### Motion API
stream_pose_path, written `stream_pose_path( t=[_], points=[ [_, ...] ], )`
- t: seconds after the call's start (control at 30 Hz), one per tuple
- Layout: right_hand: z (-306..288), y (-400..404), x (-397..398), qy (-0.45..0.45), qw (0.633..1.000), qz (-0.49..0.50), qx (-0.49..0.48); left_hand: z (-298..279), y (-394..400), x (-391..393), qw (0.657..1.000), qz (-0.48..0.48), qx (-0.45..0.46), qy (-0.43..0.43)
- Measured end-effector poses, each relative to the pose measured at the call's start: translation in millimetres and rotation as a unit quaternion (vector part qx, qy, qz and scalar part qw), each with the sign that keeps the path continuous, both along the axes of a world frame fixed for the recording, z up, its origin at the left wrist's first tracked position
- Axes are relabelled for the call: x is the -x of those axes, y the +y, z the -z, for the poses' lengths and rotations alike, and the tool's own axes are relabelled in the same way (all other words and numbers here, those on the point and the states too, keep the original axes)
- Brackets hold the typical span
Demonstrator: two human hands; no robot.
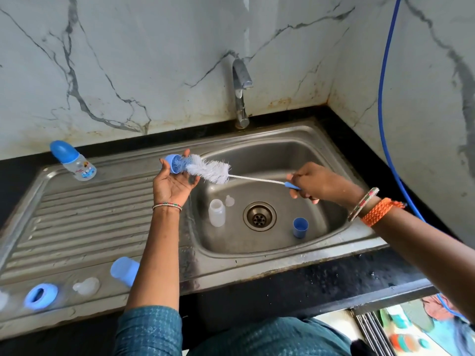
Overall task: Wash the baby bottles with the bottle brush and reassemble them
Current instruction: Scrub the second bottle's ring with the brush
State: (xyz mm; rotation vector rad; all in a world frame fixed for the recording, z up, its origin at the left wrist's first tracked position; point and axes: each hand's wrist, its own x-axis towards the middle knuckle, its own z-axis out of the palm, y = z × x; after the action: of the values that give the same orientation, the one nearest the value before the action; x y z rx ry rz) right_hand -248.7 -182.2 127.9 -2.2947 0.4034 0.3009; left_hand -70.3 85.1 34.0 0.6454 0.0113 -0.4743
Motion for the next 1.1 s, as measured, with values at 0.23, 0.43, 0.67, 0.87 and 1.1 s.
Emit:
stream_pose_path(
  t=[0.23,0.43,0.67,0.87,1.1],
  points=[
    [4.1,6.3,5.7,-0.19,0.948,0.013,0.254,2.3,-1.6,2.1,1.0,-0.014,0.0,-0.008],
    [-0.9,0.7,2.2,0.019,0.997,-0.033,0.066,-5.3,-3.7,7.1,1.0,-0.026,0.007,-0.005],
    [6.2,-0.2,2.4,-0.206,0.943,0.037,0.258,-5.2,1.5,7.8,0.999,0.011,-0.028,-0.037],
    [10.3,0.6,4.3,-0.108,0.978,-0.036,0.176,-3.5,-1.4,7.6,0.998,-0.046,-0.001,0.047],
    [24.7,6.4,5.1,-0.318,0.881,-0.027,0.35,6.4,-6.8,1.8,0.985,-0.106,-0.063,0.121]
  ],
)
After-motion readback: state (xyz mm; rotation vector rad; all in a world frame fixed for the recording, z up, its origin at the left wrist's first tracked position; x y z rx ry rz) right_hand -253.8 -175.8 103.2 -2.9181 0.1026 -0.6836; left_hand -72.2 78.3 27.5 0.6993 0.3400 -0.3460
